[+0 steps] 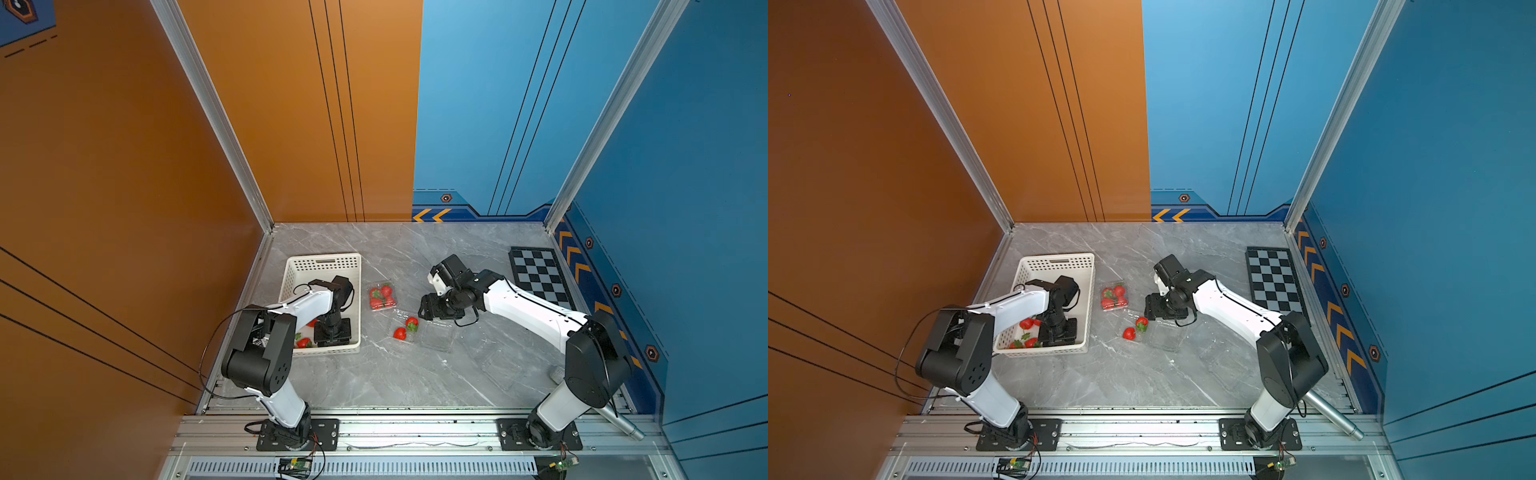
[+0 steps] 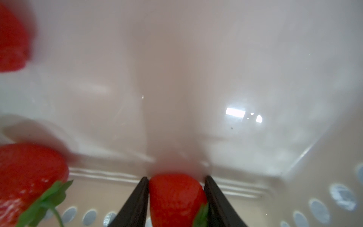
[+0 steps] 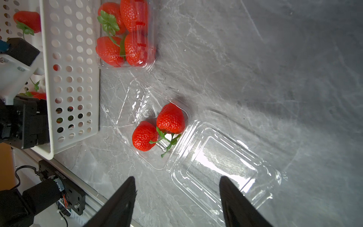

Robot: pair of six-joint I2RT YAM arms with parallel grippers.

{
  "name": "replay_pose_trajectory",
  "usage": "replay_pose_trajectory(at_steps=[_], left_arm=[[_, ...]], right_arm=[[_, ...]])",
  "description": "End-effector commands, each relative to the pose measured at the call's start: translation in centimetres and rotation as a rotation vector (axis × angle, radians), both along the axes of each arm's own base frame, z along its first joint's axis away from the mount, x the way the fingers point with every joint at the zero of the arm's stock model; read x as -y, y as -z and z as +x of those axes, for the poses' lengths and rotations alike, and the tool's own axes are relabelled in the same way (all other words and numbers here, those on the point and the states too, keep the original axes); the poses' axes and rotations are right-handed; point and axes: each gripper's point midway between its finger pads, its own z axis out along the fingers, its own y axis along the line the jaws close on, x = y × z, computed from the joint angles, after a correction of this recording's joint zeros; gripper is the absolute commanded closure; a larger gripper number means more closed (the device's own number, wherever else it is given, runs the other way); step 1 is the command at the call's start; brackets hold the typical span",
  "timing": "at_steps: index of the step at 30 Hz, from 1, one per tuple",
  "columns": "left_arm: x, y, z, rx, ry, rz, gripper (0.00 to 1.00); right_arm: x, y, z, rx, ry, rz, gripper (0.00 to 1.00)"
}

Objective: Pack strawberries into containers
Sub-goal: Pick up the strawberry from the basket.

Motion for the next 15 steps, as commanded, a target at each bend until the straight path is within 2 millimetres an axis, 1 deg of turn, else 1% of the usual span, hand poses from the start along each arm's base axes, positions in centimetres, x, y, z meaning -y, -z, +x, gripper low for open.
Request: replay_pose_trajectory(at_steps=[1, 2, 9, 11, 15], left_arm=[[-0.60, 0.78, -1.78, -0.081, 0.014, 0.042, 0.63], [-0.57, 0.80, -1.79, -0.083, 0.014, 0.040, 0.67], [-0.47, 0.97, -1.91, -0.091, 0.023, 0.041, 0.81], [-0.50, 0.86, -1.77, -0.083, 0.023, 0.043, 0.84], [-0.71, 0.23, -1.18, -0.048, 0.018, 0.049, 0.87]], right_arm=[[0.53, -0.79, 0.02, 0.018, 0.017, -0.001, 0.30], [0.50, -0.85, -0.03, 0.019, 0.016, 0.000, 0.30], [0.57, -1.01, -0.01, 0.023, 0.019, 0.002, 0.30], [0.52, -1.01, -0.05, 0.022, 0.017, 0.003, 0.31], [0.49, -1.08, 0.04, 0.024, 0.018, 0.004, 0.30]])
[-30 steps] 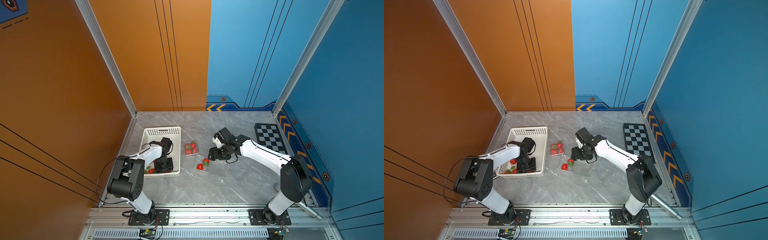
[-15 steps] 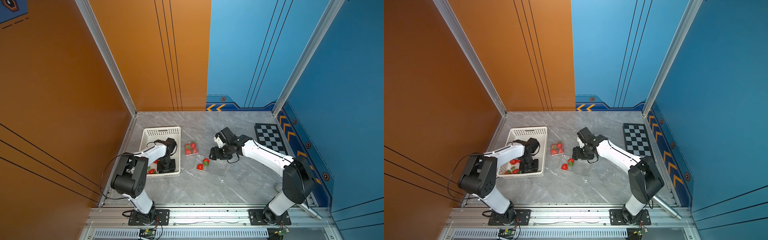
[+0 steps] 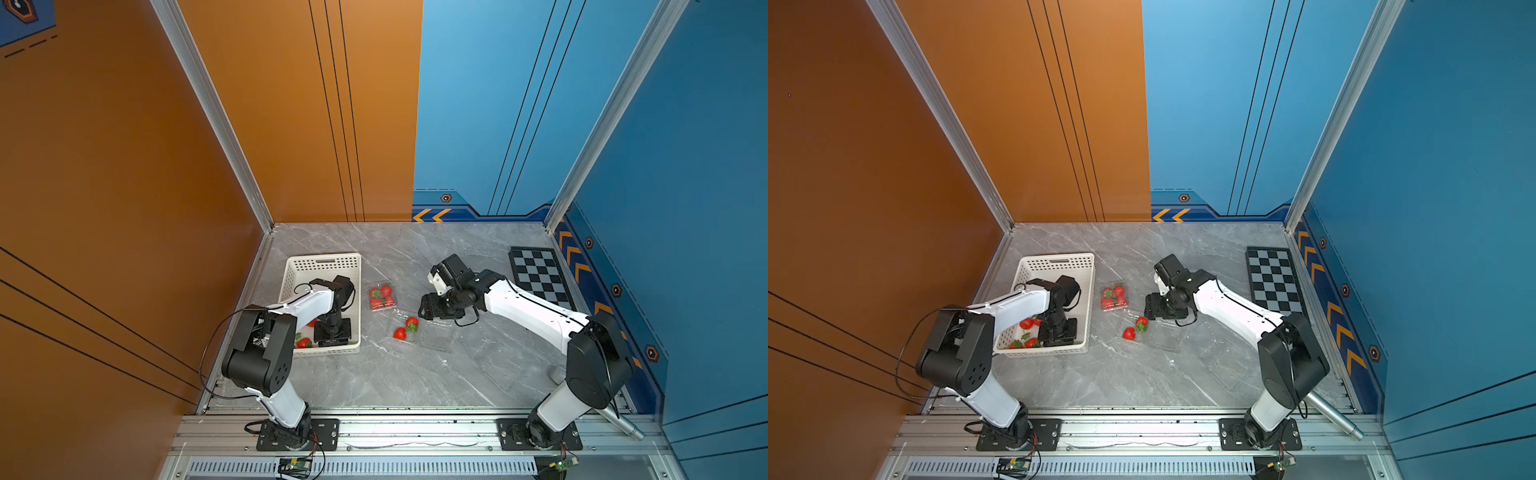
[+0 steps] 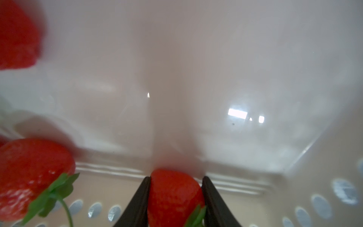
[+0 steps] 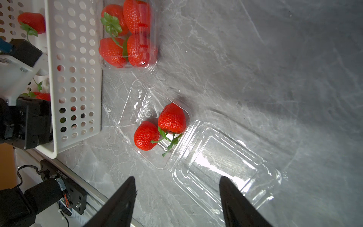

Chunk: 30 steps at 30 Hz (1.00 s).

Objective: Pack strawberries into containers
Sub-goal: Pick up the strawberry from the basket.

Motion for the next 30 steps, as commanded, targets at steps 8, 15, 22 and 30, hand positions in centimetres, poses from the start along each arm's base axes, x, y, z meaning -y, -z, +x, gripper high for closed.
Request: replay_pose_trajectory(at_steps=[8, 15, 22, 30], left_arm=[[-0.7, -2.7, 1.3, 0.100, -0.009, 0.017, 0.88], [-0.9, -5.2, 2.4, 0.203, -0.028, -0.004, 0.87], [1.5, -9.9, 4.5, 0.361, 0.019, -0.077, 0.86], [9.7, -14.5, 5.4, 0.476, 0.190, -0.171, 0.83]], right_arm=[[0.4, -0.6, 0.1, 0.015, 0.013, -0.004, 0.31], [0.5, -0.6, 0.1, 0.017, 0.014, -0.002, 0.31], [0.8, -0.6, 0.2, 0.021, 0.020, -0.005, 0.31], [3.9, -0.1, 0.4, 0.010, 0.088, -0.015, 0.31]])
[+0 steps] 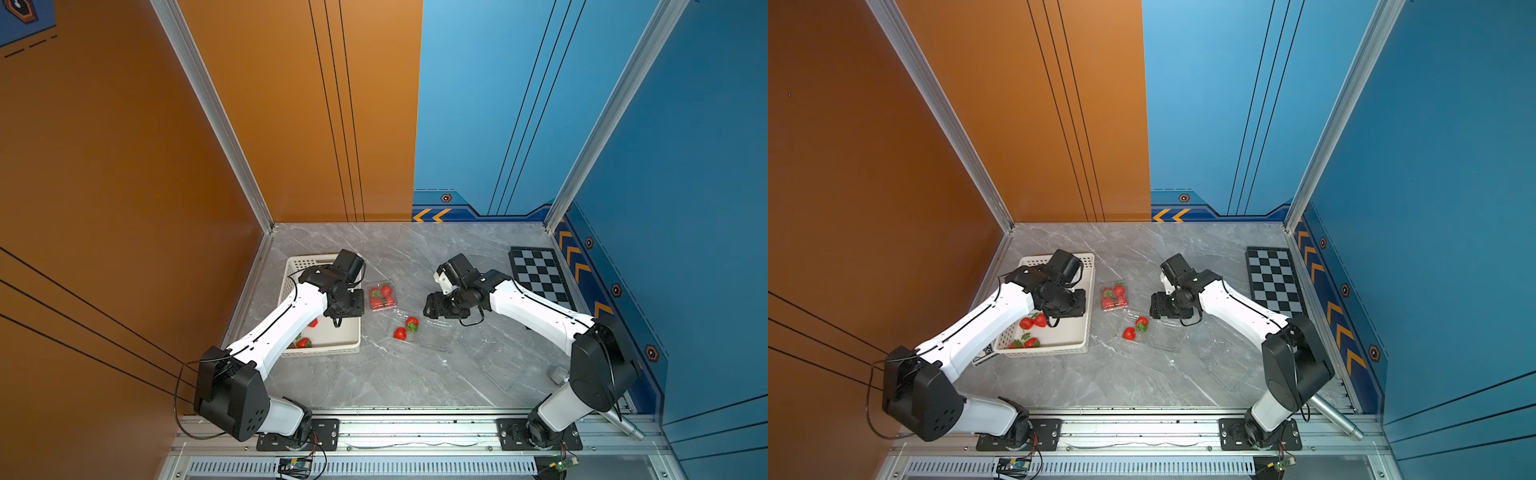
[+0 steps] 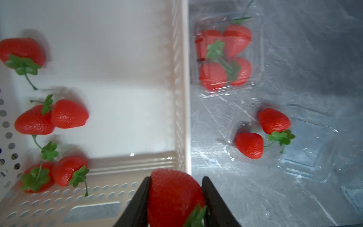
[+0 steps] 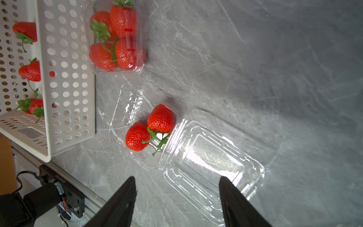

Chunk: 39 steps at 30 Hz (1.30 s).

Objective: Pack strawberries into containers
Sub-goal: Pick up the strawberry from the basket, then place the strawberry in the packing box.

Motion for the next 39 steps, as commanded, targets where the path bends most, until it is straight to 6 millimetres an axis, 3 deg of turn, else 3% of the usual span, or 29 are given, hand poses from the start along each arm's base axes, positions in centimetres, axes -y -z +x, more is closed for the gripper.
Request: replay_pose_trajectory(at_steps=[1, 5, 9, 19, 23, 27, 39], left_arm=[[3.3, -1.1, -0.1, 0.017, 0.059, -0.006, 0.83], [7.6, 0.1, -0.1, -0.009, 0.150, 0.024, 0.84], [9.8, 2.5, 0.1, -0.062, 0.188, 0.065, 0.85], [11.3, 7.2, 1.1, -0.132, 0.189, 0.108, 0.85], [11.4, 8.1, 1.6, -0.148, 0.173, 0.120, 0.85], [11.4, 8.7, 1.9, -0.156, 0.170, 0.131, 0.73], [11.5, 10.4, 2.2, -0.188, 0.173, 0.157, 0.64]], right_arm=[[2.2, -0.1, 0.0, 0.011, 0.045, -0.014, 0.31], [4.1, 0.0, -0.1, 0.008, 0.089, -0.012, 0.30], [5.1, -0.3, -0.3, 0.015, 0.108, -0.001, 0.30], [5.9, -0.1, -0.8, 0.007, 0.119, 0.010, 0.30], [5.9, 0.0, -0.8, 0.005, 0.120, 0.012, 0.30], [5.7, 0.1, -0.7, -0.002, 0.115, 0.018, 0.30], [5.3, -0.4, -0.9, 0.003, 0.106, 0.032, 0.30]])
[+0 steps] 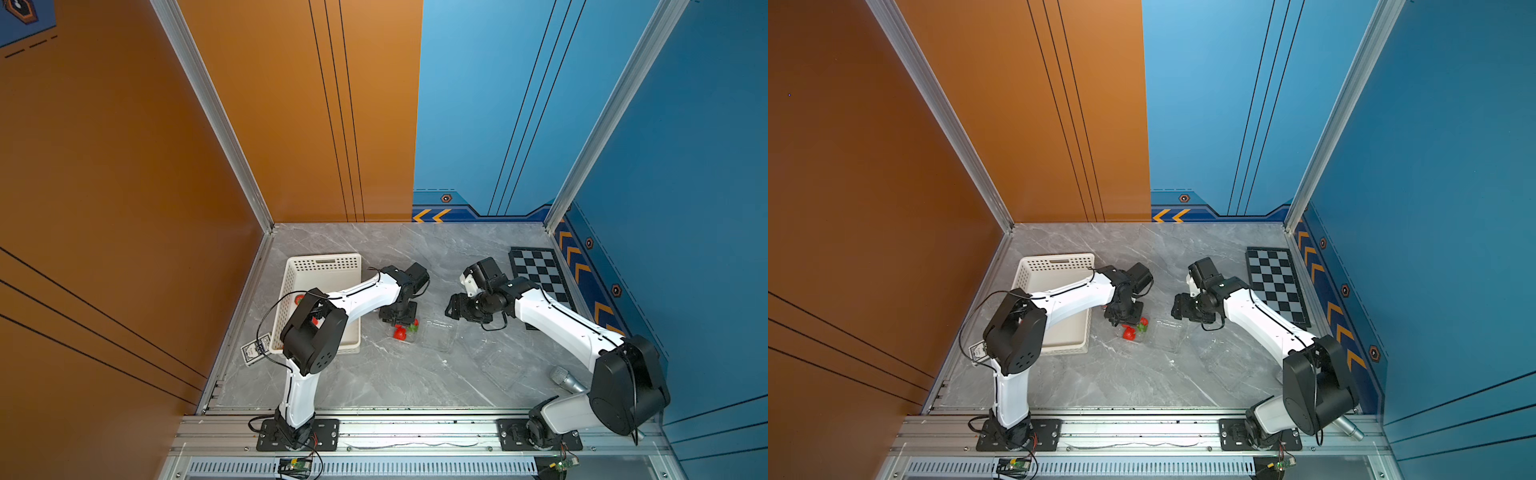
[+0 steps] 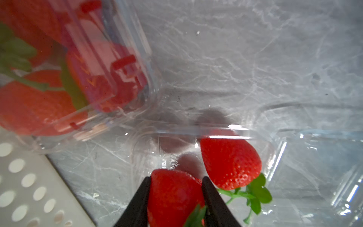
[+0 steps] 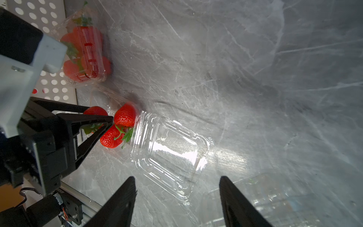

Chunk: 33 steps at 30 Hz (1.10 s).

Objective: Pack strawberries into containers
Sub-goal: Place the strawberry in the packing box.

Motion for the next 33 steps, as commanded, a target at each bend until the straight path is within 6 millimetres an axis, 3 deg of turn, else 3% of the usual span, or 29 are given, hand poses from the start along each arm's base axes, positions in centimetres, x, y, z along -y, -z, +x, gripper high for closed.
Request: replay_pose_trajectory(at_steps=[1, 10, 14, 19, 22, 26, 31, 33], left_arm=[[-0.4, -0.1, 0.7, 0.015, -0.013, 0.025, 0.62], [-0.3, -0.4, 0.6, 0.015, -0.002, 0.014, 0.45], [-0.4, -0.5, 0.6, 0.021, -0.001, 0.016, 0.43], [-1.6, -3.3, 0.7, 0.090, -0.020, -0.001, 0.42], [-3.8, -5.8, 0.8, 0.150, -0.062, -0.015, 0.42], [-8.6, -8.1, 0.9, 0.204, -0.170, -0.031, 0.41], [-16.9, -8.0, 0.4, 0.205, -0.404, -0.016, 0.41], [-19.3, -7.8, 0.0, 0.199, -0.457, -0.005, 0.40]], right_arm=[[-0.2, -0.5, -0.4, 0.014, -0.023, 0.018, 0.30], [-1.4, -0.8, -0.7, 0.027, -0.065, -0.007, 0.28], [-1.9, -1.0, -0.8, 0.031, -0.081, -0.010, 0.28], [-2.3, -1.1, -0.6, 0.035, -0.086, -0.011, 0.27], [-2.7, -1.2, -0.3, 0.038, -0.090, -0.015, 0.28], [-3.2, -1.4, 0.2, 0.053, -0.097, -0.033, 0.28], [-3.9, -1.5, 0.8, 0.066, -0.117, -0.043, 0.28], [-4.2, -1.4, 0.9, 0.064, -0.124, -0.045, 0.27]])
